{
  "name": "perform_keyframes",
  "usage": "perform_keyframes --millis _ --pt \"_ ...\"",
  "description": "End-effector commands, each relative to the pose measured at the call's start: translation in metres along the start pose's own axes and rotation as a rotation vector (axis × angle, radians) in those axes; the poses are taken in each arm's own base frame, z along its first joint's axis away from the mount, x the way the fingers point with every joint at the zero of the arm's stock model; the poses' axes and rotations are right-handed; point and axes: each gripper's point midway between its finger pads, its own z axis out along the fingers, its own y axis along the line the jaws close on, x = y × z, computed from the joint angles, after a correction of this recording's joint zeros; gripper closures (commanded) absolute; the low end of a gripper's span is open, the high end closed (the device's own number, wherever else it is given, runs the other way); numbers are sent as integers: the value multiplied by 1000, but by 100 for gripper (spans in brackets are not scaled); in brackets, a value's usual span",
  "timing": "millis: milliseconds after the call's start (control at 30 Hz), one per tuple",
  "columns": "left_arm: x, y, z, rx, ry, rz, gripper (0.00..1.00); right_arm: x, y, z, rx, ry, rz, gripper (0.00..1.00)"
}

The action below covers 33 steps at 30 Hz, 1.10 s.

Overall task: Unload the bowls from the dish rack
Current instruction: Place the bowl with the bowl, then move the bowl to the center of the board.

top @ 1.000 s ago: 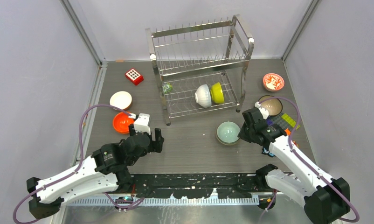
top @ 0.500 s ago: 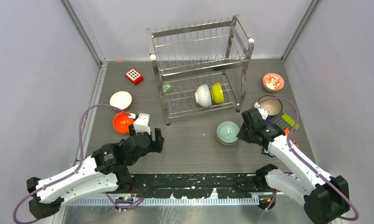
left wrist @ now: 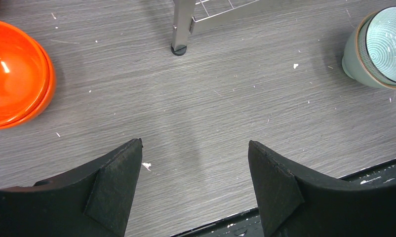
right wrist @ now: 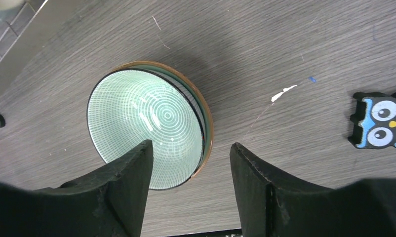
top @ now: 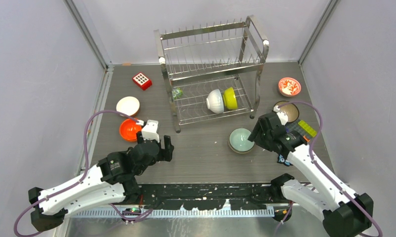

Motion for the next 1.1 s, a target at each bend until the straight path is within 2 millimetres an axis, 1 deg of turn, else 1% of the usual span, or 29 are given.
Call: perform_keyframes --millis 0,200,367,500,700,867,1067 --pt "-10 -3 -1 4 -32 -21 20 -1 10 13 -14 2 34 35" --pt "-10 -3 -2 9 -34 -24 20 0 15 31 -6 11 27 34" --pt "-9 -3 -2 7 -34 -23 20 5 8 44 26 27 33 37" --pt "-10 -2 -2 7 -37 -26 20 8 3 50 37 29 49 40" --pt "-10 -3 -1 7 -34 -24 20 16 -6 55 46 44 71 48" --pt "-9 -3 -1 7 -31 -23 20 19 -8 56 46 49 76 56" --pt "-9 -3 -1 6 -33 -24 20 18 -8 55 42 41 80 64"
